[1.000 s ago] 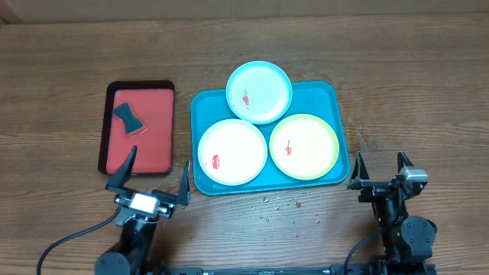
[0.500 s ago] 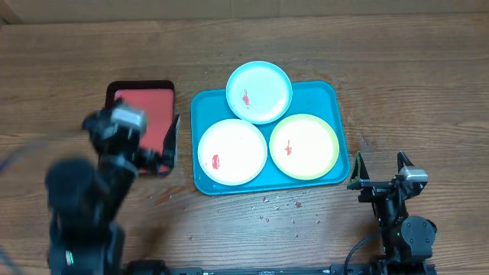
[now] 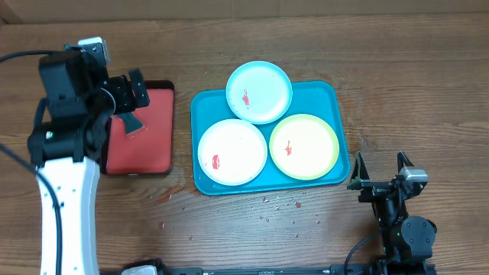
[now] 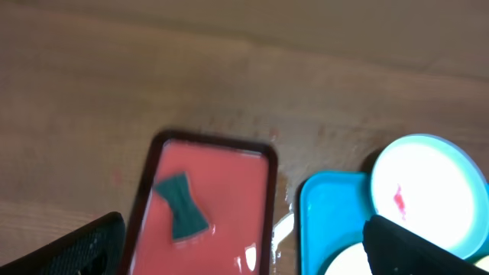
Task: Clean dirty plates on tray and stack at the side
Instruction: 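Move the left gripper over the sponge on the red tray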
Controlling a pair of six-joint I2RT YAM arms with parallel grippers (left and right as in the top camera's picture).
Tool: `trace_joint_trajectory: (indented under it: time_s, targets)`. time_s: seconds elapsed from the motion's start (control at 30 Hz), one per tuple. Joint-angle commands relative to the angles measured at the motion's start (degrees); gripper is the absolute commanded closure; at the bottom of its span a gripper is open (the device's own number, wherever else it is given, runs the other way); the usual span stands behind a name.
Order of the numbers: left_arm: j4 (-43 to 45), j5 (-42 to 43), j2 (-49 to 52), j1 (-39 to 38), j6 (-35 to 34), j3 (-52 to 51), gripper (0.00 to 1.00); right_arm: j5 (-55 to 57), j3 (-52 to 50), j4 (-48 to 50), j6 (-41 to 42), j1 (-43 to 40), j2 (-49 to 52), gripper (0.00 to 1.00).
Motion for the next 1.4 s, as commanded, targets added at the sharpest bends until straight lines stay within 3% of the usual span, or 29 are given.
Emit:
trace_joint_trajectory:
  time_s: [0.0,0.4,0.63,0.7,1.03,1.37]
  targets:
    - [-0.6,-4.7,4.7,0.0,-3.7,1.2,0.0,0.3,-0.6,0.3,0.2,0.4,-0.3,0.0]
    - [-0.3,-8.7,22.9,0.7,-15.4,1.2,0.0,0.3,-0.6,0.3,0.2,0.4,-0.3,0.0]
    - [5.0,-9.1,30.4,1.5,-15.4,1.2,0.0,0.3,-0.6,0.3,0.2,0.4,-0.3,0.0]
    - [5.3,-9.4,32.5,1.5,-16.7,1.2,0.05,0.3,-0.6,0.3,0.2,0.4,-0.3,0.0]
    - [3.0,-14.3,37.7,1.6,-25.4,1.2,0.11,0.3,-0.6,0.3,0.2,0.4,-0.3,0.0]
    - [3.6,-14.3,40.7,1.6,-25.2,1.2,0.12,0.3,-0.6,0.3,0.2,0.4,-0.3,0.0]
